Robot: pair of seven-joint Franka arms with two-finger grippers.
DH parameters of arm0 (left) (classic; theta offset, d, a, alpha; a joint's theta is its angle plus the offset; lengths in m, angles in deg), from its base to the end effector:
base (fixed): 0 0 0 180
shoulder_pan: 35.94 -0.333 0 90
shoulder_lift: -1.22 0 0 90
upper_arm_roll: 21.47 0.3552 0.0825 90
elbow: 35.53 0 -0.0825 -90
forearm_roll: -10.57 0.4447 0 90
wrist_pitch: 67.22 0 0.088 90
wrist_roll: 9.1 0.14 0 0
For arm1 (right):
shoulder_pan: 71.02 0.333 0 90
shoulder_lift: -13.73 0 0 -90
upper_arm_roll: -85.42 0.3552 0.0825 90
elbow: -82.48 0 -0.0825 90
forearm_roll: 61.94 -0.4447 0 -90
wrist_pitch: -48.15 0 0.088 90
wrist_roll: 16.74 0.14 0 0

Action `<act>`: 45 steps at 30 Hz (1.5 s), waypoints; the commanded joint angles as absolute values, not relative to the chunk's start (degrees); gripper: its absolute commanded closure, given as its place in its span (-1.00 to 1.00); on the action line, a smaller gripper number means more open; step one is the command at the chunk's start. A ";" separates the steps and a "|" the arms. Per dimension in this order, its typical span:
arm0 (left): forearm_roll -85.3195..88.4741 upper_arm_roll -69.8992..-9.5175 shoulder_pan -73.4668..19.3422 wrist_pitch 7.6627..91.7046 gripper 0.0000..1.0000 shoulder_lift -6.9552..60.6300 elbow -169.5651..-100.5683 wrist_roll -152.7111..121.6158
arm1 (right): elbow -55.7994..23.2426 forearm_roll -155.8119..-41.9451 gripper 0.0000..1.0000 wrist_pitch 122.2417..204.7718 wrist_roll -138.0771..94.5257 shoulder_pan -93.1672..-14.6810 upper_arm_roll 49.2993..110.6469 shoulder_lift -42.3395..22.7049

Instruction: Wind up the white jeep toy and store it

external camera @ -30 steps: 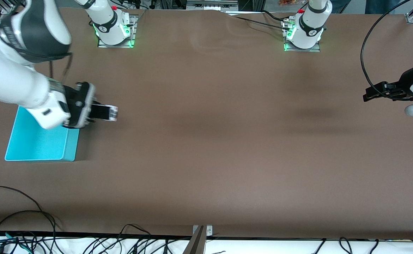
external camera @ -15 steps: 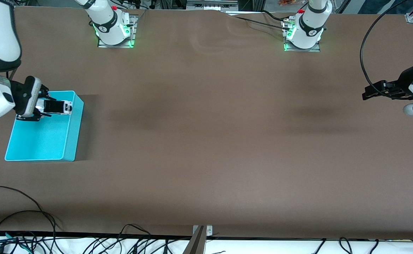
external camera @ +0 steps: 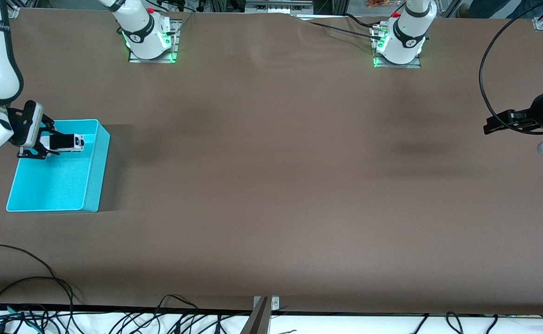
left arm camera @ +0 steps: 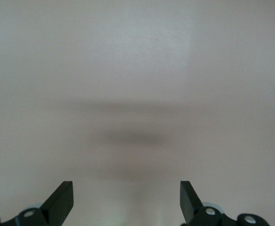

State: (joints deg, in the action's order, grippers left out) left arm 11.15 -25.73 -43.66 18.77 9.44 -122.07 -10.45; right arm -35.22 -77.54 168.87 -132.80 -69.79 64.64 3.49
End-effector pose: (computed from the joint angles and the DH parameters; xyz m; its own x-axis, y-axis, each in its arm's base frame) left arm 0.6465 0.0435 0.5665 0.9849 0.0830 -0.1520 0.0835 -0.9965 -0.0031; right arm 0.5893 -0.1853 0.3176 0.0405 0.9809 0.1901 0.9986 -0.0333 -0.0410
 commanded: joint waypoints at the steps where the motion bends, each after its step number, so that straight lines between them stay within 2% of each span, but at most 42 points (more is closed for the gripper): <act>1: 12.94 -26.04 -43.67 19.80 -1.00 10.53 -120.17 -10.33 | -35.29 -80.93 1.00 170.67 -137.68 -72.43 64.59 0.38; 29: 13.03 -26.04 -43.76 19.88 -1.00 10.62 -120.26 -10.33 | -35.21 -86.46 0.98 174.45 -146.29 -77.43 64.59 -10.96; 32: 12.94 -26.13 -43.76 19.88 -1.00 10.62 -120.26 -10.33 | -35.21 -86.91 0.60 174.54 -146.29 -77.53 64.59 -11.40; 35: 13.03 -26.04 -43.76 19.88 -1.00 10.62 -120.26 -10.33 | -35.21 -86.91 -0.28 174.45 -146.29 -77.61 64.59 -11.75; 37: 13.03 -26.13 -43.67 19.88 -1.00 10.62 -120.17 -10.33 | -35.21 -86.91 -0.44 174.27 -146.29 -77.61 64.59 -11.84; 38: 13.03 -26.13 -43.58 19.88 -1.00 10.53 -120.17 -10.33 | -35.12 -86.91 -0.67 174.10 -146.29 -77.61 64.59 -11.84; 39: 13.03 -26.13 -43.50 19.88 -1.00 10.53 -120.17 -10.33 | -35.03 -86.91 -1.00 173.75 -146.29 -77.70 64.68 -11.84; 45: 13.91 -26.30 -43.23 19.88 -1.00 10.53 -120.17 -10.33 | -34.59 -86.82 -1.00 172.43 -146.38 -77.53 64.86 -11.23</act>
State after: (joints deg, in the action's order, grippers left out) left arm 11.84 -25.98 -43.54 20.35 9.82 -122.07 -10.45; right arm -35.17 -85.37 173.94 -144.50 -77.00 64.38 -12.03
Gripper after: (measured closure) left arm 0.000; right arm 0.066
